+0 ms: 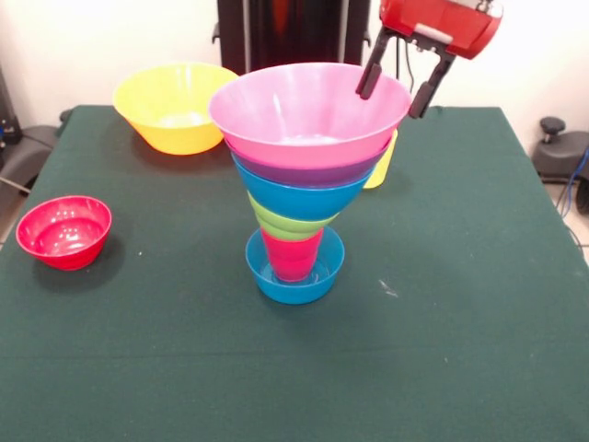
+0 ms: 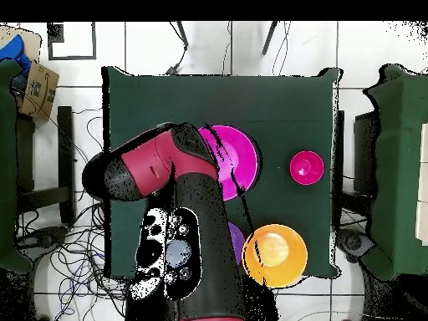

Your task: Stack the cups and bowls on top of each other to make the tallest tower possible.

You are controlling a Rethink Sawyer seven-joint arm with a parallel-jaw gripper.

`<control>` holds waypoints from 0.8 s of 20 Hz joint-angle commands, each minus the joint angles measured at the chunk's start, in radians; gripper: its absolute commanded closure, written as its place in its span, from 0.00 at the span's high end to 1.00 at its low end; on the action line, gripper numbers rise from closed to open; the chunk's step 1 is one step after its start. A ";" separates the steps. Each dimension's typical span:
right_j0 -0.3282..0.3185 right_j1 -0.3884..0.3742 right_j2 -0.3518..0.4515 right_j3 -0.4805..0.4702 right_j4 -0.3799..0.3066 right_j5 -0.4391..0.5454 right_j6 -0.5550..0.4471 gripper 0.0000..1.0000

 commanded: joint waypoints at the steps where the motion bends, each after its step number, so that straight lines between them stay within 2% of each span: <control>1: -0.026 0.002 0.099 0.081 -0.009 0.075 -0.266 1.00; 9: -0.035 0.005 0.119 0.072 -0.013 0.088 -0.259 1.00; 16: -0.043 -0.029 0.130 0.063 0.006 0.147 -0.285 1.00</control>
